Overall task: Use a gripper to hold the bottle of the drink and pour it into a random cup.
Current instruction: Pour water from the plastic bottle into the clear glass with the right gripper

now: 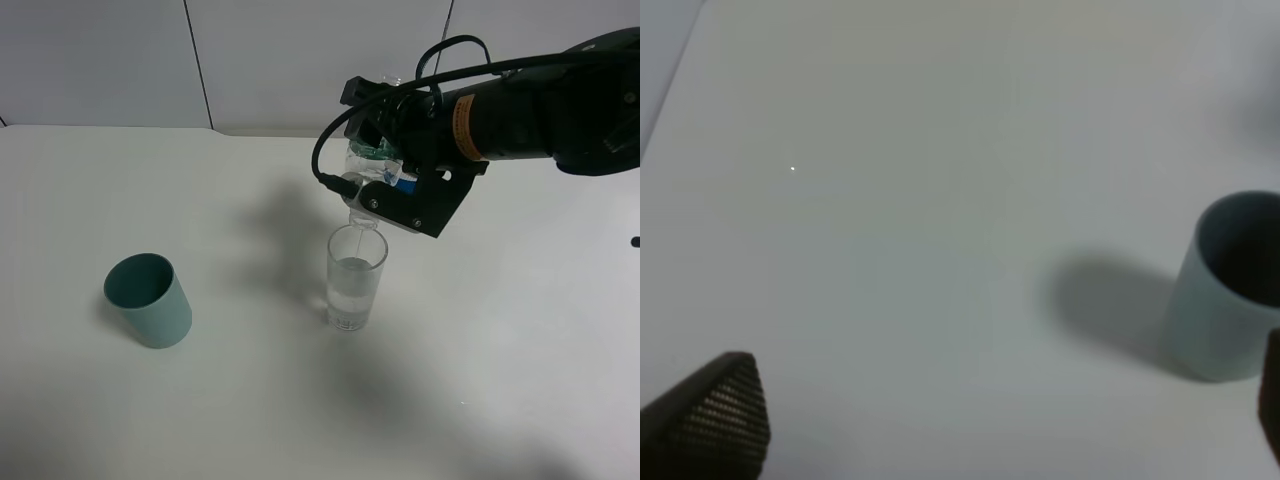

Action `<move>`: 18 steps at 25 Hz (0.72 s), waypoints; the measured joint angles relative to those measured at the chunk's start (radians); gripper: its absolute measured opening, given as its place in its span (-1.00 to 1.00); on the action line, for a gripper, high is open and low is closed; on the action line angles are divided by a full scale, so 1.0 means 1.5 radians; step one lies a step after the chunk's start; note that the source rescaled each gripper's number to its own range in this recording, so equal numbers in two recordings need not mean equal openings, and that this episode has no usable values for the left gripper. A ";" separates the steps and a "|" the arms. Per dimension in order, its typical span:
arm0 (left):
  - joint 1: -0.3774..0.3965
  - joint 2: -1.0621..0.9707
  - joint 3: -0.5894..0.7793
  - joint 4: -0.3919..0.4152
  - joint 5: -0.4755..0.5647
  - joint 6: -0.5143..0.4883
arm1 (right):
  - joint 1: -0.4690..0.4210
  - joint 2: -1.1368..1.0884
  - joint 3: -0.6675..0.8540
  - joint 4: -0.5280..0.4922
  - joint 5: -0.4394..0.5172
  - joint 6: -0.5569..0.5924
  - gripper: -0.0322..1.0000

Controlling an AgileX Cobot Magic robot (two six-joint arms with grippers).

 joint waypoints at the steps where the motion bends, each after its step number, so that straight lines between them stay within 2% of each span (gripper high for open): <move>1: 0.000 0.000 0.000 0.000 0.000 0.000 | 0.000 0.000 0.000 0.000 0.000 -0.002 -0.94; 18: 0.000 0.000 0.000 0.000 0.000 0.000 | 0.005 0.000 0.000 0.000 0.002 -0.044 -0.94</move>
